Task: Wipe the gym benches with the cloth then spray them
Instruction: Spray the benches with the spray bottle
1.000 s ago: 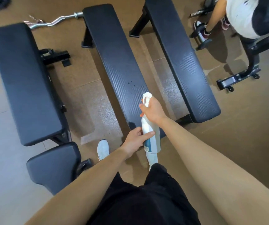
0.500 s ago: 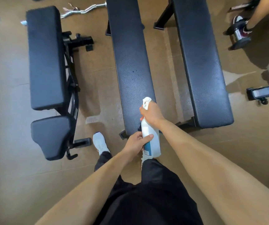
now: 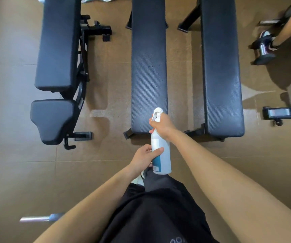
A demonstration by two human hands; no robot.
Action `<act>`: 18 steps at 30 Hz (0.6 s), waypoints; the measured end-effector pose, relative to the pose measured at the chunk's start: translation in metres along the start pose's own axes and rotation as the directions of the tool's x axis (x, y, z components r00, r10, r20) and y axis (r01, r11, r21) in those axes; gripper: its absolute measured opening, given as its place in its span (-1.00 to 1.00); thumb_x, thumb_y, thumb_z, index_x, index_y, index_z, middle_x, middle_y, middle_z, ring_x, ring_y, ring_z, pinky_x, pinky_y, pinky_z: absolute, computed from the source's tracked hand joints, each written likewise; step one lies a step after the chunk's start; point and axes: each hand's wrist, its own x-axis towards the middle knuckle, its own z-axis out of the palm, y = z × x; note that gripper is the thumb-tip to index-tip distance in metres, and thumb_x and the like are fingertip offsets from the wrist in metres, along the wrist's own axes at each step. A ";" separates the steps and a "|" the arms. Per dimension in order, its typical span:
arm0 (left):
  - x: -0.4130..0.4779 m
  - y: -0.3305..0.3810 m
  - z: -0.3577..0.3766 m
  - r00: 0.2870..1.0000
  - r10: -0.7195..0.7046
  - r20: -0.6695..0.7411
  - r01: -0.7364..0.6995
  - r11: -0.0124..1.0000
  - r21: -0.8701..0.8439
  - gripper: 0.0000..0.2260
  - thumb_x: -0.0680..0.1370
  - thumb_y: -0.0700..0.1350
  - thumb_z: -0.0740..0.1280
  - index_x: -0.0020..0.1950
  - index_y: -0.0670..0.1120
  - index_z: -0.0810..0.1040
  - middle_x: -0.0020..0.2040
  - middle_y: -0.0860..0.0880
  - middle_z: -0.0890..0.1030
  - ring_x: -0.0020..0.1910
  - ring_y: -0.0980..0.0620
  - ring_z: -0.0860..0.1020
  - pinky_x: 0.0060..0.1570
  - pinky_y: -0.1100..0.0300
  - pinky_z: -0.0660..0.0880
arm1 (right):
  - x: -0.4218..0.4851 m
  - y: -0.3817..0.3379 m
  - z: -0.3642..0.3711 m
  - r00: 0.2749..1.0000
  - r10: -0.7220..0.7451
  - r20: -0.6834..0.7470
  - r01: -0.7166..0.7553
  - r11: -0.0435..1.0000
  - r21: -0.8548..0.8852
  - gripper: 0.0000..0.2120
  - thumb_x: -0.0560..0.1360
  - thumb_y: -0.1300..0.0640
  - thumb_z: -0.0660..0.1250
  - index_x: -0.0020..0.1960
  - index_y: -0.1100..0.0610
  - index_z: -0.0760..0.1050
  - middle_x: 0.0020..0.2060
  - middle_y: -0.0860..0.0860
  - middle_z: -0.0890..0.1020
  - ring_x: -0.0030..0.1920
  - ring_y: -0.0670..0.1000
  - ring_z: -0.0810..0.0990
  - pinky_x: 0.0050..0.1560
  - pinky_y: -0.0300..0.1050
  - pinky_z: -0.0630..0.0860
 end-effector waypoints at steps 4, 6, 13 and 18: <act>-0.018 -0.028 0.012 0.999 0.045 0.006 -0.045 0.997 -0.059 -0.59 0.53 0.19 0.47 0.13 -0.11 0.54 0.01 -0.04 0.67 -0.11 0.10 0.63 -0.18 0.19 0.53 | -0.026 0.018 0.011 0.996 -0.023 -0.087 0.016 0.997 -0.072 -0.91 0.62 0.19 0.32 0.05 0.21 0.46 -0.18 0.10 0.60 -0.46 -0.10 0.62 -0.49 -0.31 0.48; -0.027 -0.042 0.020 0.999 0.044 0.012 -0.043 0.994 -0.097 -0.57 0.52 0.18 0.47 0.18 -0.11 0.54 0.07 -0.06 0.68 0.00 0.03 0.65 -0.08 0.08 0.60 | -0.038 0.031 0.014 0.994 -0.017 -0.106 0.003 0.991 -0.131 -0.84 0.63 0.14 0.31 0.10 0.24 0.49 -0.14 0.09 0.63 -0.42 -0.09 0.65 -0.42 -0.27 0.50; -0.047 -0.076 0.062 0.999 0.033 0.030 -0.030 0.997 -0.070 -0.54 0.51 0.22 0.46 0.22 -0.07 0.51 0.10 -0.02 0.65 0.01 0.07 0.62 -0.03 0.14 0.56 | -0.077 0.076 -0.002 0.996 -0.022 -0.083 0.013 0.994 -0.110 -0.76 0.61 0.09 0.38 0.23 0.13 0.49 0.01 0.04 0.63 -0.20 0.05 0.72 -0.03 0.01 0.68; -0.050 -0.075 0.105 0.998 0.043 0.051 -0.041 0.998 -0.038 -0.54 0.51 0.22 0.46 0.23 -0.04 0.46 0.16 0.00 0.63 0.11 0.05 0.62 -0.05 0.24 0.55 | -0.089 0.099 -0.035 0.990 -0.014 -0.139 -0.008 0.987 -0.158 -0.86 0.64 0.11 0.32 0.07 0.19 0.52 -0.12 0.11 0.69 -0.28 0.03 0.71 -0.09 -0.03 0.65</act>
